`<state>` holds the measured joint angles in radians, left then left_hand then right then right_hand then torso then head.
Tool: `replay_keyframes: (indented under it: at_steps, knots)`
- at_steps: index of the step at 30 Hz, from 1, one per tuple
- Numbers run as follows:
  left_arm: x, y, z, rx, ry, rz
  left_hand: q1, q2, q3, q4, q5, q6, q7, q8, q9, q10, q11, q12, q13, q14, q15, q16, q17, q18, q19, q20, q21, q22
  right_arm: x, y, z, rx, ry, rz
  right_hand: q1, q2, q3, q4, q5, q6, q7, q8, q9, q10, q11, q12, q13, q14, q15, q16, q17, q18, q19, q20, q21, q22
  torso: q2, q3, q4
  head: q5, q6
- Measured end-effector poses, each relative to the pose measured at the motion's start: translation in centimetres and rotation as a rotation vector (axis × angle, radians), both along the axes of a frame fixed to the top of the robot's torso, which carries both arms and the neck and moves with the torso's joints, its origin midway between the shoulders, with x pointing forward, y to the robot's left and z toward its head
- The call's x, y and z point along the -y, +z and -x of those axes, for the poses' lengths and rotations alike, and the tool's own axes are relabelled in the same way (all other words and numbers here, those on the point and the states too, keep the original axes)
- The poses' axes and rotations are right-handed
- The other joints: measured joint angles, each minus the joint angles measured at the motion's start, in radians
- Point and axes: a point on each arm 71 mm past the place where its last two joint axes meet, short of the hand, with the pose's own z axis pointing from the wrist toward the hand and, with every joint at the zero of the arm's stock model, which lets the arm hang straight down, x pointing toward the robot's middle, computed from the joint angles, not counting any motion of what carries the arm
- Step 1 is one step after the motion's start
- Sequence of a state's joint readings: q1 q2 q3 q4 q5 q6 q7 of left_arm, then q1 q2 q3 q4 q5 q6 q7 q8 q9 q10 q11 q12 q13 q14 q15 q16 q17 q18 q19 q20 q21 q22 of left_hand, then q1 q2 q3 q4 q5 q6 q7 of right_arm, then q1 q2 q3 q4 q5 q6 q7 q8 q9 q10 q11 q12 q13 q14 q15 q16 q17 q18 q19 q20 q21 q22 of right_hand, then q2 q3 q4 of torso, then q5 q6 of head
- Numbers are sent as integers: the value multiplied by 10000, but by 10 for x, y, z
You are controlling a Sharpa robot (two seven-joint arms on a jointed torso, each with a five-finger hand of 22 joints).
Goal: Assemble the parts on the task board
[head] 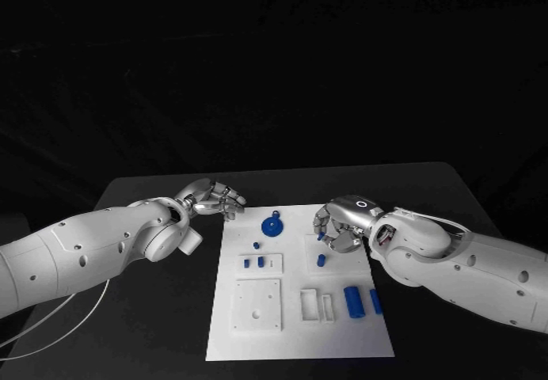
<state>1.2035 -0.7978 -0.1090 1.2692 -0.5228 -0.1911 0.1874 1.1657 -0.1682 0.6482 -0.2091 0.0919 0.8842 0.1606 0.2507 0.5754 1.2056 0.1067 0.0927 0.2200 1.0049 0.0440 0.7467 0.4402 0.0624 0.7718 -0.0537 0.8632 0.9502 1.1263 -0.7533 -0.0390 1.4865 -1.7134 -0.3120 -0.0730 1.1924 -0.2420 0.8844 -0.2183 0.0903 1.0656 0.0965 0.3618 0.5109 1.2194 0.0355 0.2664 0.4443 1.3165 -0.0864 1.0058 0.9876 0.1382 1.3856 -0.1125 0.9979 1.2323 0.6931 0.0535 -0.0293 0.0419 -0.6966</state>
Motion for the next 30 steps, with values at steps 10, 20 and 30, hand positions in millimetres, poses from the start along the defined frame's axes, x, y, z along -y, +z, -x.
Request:
replay_keyframes:
  at_steps: [10, 20, 30]
  knots:
    - [-2, 0, -4, 58, 190, -47, 0, 0, 0, 0, 0, -35, 35, 0, -9, 0, 0, 0, -7, -36, -36, 0, 9, -8, 1, 0, 0, 10, -57, 7, 21, -73, 1282, -553, -55, 54, -41, -40, 45, 0, 0, -22, 12, 31, -31, -2, 29, 17, -17, 0, -1, 0, -10, -52, 0, 11, -6, -14, 14, 372, -97]
    - [5, 2, -7, 98, 129, 73, 0, 0, 0, 0, 0, -35, 35, 0, -19, 0, 0, 0, -8, -71, -1, 38, 17, -17, 1, 1, 0, 9, -95, -15, 45, -412, 2329, -111, -104, 103, -40, -96, 97, -1, -1, -28, 29, 32, -32, -12, 65, 17, -18, 0, 9, -1, -9, -52, 0, 31, 0, -20, 18, 687, -154]
    - [9, 3, -6, 44, 109, 208, 0, 0, 0, 0, 0, -35, 35, 0, -32, 0, 0, 0, -30, -178, 35, 38, 16, -40, -74, 1, 0, 17, -109, -36, 64, -726, 2777, 295, -104, 103, -66, -179, 104, -1, -1, -29, 55, 32, -32, -13, 87, 18, -18, 0, 18, 0, -9, -50, 0, 40, 6, -2, 9, 841, -237]
